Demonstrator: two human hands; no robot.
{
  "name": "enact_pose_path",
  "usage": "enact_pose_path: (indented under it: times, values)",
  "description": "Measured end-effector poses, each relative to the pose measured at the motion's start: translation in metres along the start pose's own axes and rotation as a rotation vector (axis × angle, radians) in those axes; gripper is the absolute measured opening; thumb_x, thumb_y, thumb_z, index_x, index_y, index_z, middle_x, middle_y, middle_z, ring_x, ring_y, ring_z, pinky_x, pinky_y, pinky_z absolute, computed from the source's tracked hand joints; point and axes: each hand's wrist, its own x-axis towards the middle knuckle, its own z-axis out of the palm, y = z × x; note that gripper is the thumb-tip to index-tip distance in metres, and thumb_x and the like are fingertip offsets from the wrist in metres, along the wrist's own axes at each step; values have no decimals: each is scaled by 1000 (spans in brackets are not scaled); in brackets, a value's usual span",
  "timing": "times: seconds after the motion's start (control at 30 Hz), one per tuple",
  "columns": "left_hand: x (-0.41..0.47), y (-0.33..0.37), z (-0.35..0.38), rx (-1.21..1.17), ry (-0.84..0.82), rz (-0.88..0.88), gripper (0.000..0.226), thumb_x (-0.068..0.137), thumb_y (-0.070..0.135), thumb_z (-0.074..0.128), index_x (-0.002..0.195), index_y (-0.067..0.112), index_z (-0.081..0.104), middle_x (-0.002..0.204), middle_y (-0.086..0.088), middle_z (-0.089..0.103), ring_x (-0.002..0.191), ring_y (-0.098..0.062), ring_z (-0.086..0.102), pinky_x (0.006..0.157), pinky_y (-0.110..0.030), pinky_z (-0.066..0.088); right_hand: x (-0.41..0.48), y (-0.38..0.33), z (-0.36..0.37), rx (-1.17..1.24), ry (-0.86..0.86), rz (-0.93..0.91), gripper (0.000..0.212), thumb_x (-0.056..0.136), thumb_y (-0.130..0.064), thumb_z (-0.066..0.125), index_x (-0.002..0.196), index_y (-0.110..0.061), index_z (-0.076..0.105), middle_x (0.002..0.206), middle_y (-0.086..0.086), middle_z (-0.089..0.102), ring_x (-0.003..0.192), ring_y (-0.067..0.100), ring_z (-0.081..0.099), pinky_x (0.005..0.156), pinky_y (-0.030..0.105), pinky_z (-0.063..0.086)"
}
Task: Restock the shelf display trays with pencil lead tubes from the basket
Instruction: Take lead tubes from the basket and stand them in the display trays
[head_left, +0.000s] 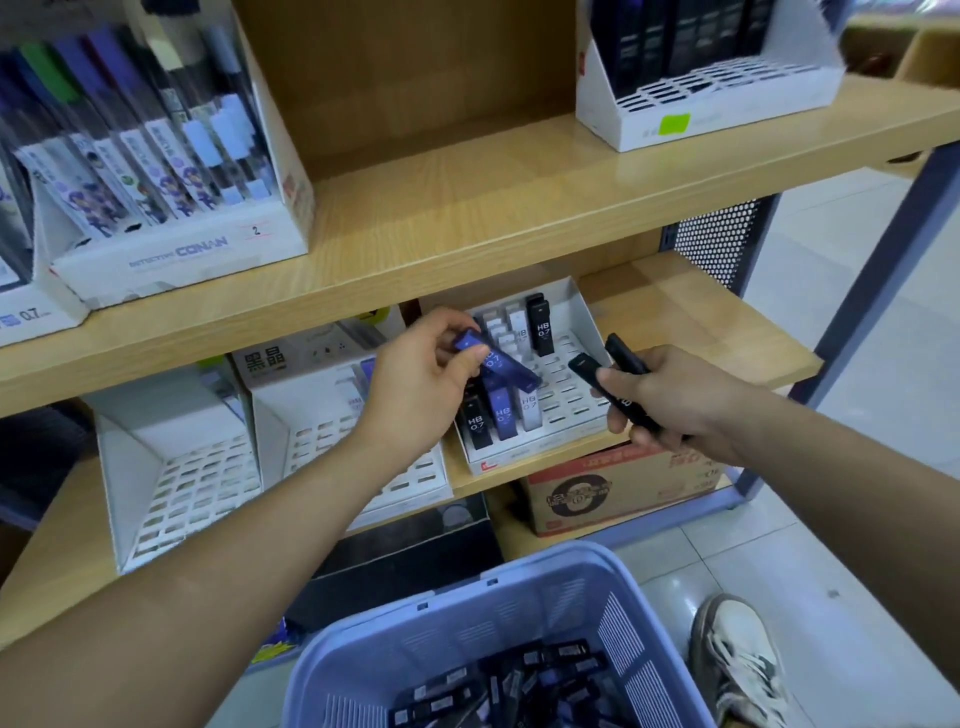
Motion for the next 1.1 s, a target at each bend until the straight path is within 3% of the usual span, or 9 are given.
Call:
enact_pose_path:
  times: [0.1,0.27,0.43,0.6,0.8,0.97,1.1]
  values:
    - [22,9,20,71,36,15,15,90,19,63,105,17,63,84,11,63,77,-3,59,75,-18,48,4,1,-3,37,55,-12,21,104,-24,45,113,-7,52,63,5,60,41,13,45,37,22,23]
    - [58,12,47,253,-16,-45,30,93,32,59,121,21,60,105,-4,68,95,-23,62,87,-34,49,6,6,-11,79,69,32,13,102,-8,42,114,-6,47,77,9,58,49,15,49,36,20,24]
    - [86,12,71,308,-73,-34,27,94,32,58,120,25,64,99,3,62,85,-12,55,70,-18,38,6,10,-17,94,63,38,11,102,-9,43,111,-8,49,78,8,62,47,12,53,36,19,26]
    - [102,5,87,396,-172,67,24,96,25,56,114,15,67,108,-5,68,97,-21,61,79,-24,43,9,15,-24,110,63,39,19,102,-11,45,120,-7,48,76,7,64,40,8,54,37,19,29]
    - [109,2,89,462,-208,111,23,98,22,51,104,6,67,95,-10,67,80,-20,57,75,-31,44,8,15,-25,132,44,49,18,102,-11,45,119,-7,49,77,8,64,46,12,56,38,19,28]
    - [112,-1,89,491,-250,135,23,98,23,50,83,9,61,71,-9,58,65,-20,53,59,-28,34,5,15,-27,154,32,50,16,102,-11,46,118,-7,49,74,7,64,46,12,56,37,18,27]
    - [113,-2,90,455,-229,132,20,97,23,50,94,12,67,74,-5,59,68,-16,53,60,-25,32,6,18,-30,199,36,62,18,102,-11,46,120,-7,48,72,7,66,47,13,58,36,18,26]
